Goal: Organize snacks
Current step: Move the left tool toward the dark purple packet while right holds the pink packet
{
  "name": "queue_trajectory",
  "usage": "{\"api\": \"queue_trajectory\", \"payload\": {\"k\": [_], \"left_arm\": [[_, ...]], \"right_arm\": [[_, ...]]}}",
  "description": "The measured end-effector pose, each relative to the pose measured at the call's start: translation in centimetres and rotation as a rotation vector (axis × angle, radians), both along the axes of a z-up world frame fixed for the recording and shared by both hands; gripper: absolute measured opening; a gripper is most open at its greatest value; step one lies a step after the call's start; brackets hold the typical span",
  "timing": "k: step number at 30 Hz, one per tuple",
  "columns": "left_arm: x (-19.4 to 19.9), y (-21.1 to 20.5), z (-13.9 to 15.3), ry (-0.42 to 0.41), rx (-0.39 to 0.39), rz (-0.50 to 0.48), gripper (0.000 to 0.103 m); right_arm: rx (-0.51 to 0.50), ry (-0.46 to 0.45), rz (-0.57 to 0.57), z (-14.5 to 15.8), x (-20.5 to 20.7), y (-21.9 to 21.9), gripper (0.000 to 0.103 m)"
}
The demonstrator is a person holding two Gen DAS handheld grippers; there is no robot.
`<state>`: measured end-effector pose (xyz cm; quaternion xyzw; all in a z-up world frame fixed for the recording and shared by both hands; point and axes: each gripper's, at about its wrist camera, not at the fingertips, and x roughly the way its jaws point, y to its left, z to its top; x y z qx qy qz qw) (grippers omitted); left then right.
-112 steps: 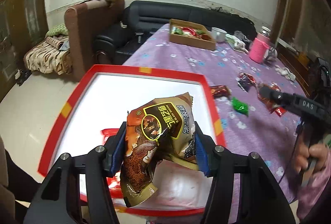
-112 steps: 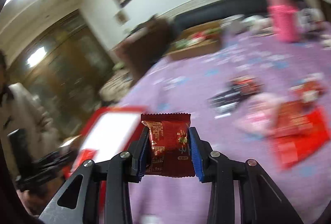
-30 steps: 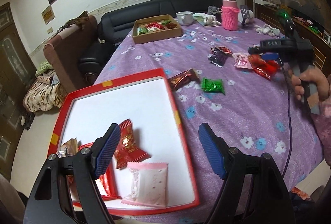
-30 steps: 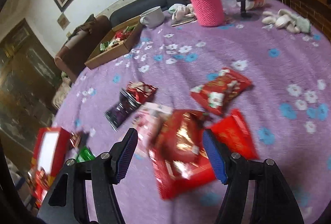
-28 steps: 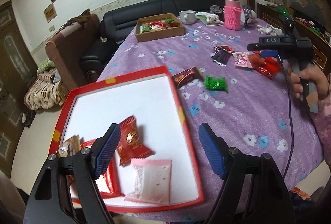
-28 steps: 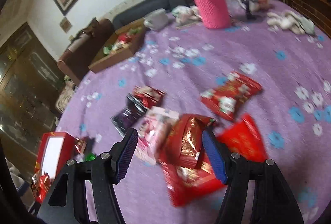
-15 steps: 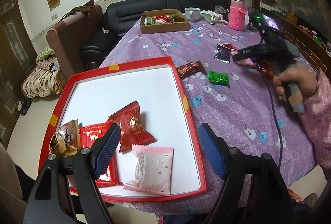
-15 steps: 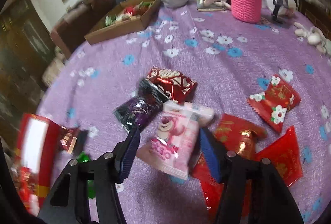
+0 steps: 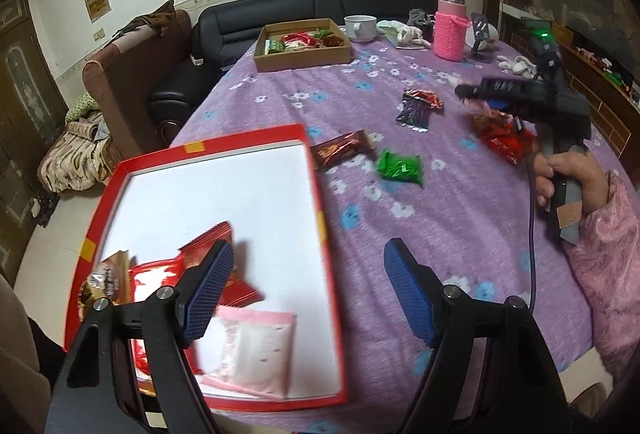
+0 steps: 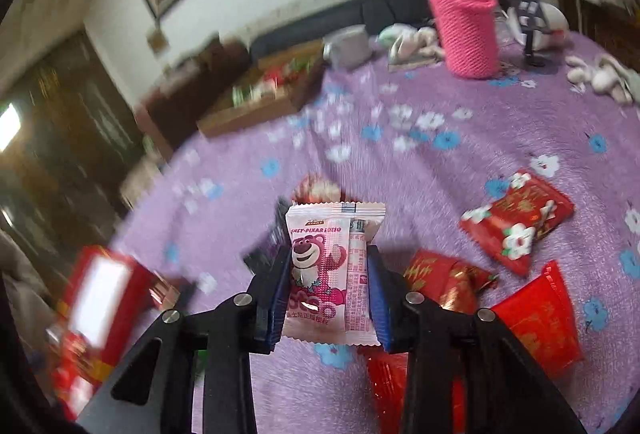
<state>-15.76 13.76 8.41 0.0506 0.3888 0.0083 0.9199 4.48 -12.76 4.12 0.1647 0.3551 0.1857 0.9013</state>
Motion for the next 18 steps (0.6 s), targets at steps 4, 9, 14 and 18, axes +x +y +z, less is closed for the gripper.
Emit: {"api": "queue_trajectory", "payload": {"k": [4,9,14,18], "left_arm": [[0.3,-1.2,0.2,0.013,-0.005,-0.023,0.078],[0.0,-1.8,0.7,0.005,0.008,-0.036,0.078],[0.2,-1.2,0.7,0.008,0.002,-0.025,0.078],[0.4,-1.0,0.7,0.009,0.003,-0.028,0.078]], "right_arm": [[0.081,-0.071,-0.026,1.5,-0.8,-1.5,0.036],[0.065,-0.034,-0.018,1.0,0.0,-1.1,0.036],[0.062,-0.02,-0.015,0.5,0.1,-1.1,0.036],[0.055,-0.009,-0.02,0.1,0.1,-1.1,0.036]]}}
